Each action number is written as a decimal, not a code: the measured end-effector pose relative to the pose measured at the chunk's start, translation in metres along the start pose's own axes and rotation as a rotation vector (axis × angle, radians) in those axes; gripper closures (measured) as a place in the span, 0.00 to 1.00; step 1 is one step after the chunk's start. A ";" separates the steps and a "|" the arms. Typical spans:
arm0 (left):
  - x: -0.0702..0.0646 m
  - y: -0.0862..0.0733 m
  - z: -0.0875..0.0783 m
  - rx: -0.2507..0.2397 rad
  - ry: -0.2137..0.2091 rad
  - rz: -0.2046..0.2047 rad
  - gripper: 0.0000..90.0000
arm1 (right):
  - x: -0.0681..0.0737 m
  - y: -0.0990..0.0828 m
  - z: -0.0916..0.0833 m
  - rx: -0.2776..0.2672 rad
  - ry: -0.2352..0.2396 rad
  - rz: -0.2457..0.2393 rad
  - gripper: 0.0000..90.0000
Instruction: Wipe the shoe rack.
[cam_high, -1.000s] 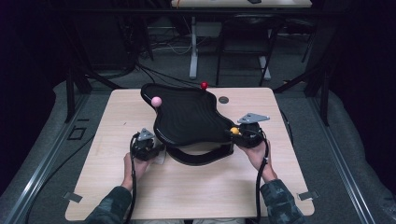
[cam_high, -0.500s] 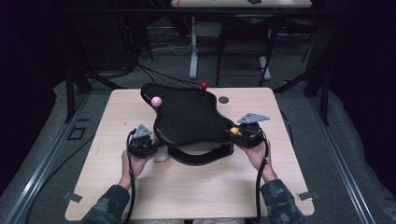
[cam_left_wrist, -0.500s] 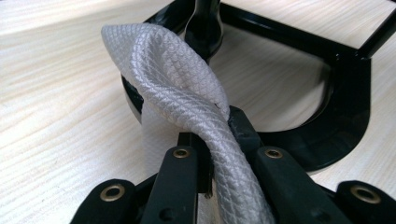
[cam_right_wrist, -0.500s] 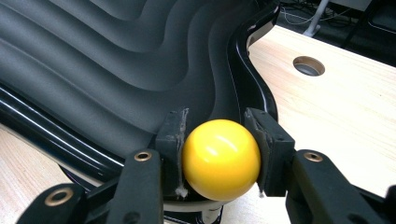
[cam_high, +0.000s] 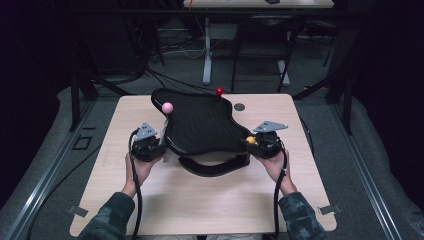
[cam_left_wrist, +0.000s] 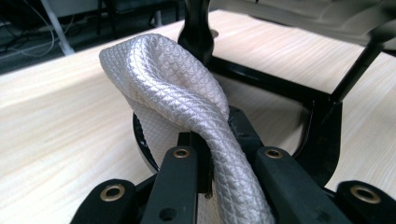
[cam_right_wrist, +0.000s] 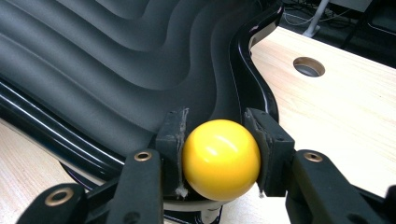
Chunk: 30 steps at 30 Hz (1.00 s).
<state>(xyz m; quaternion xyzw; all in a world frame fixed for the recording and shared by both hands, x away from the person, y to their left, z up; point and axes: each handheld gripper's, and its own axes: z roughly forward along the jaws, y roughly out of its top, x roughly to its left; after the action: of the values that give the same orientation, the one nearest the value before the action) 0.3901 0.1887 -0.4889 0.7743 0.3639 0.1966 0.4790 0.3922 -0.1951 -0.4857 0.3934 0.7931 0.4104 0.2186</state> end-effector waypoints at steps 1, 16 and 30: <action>0.000 0.002 -0.002 -0.009 0.003 0.007 0.92 | 0.000 0.000 0.000 0.000 0.003 0.001 0.67; 0.006 0.029 -0.023 -0.084 0.023 0.044 0.92 | 0.000 0.000 0.000 0.005 0.004 -0.001 0.67; 0.014 0.012 -0.036 -0.054 0.041 0.005 0.92 | 0.000 0.000 0.000 -0.001 0.005 0.004 0.66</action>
<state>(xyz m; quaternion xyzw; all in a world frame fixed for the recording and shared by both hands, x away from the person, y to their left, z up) 0.3804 0.2181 -0.4619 0.7577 0.3663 0.2235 0.4917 0.3925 -0.1956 -0.4858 0.3936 0.7927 0.4123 0.2160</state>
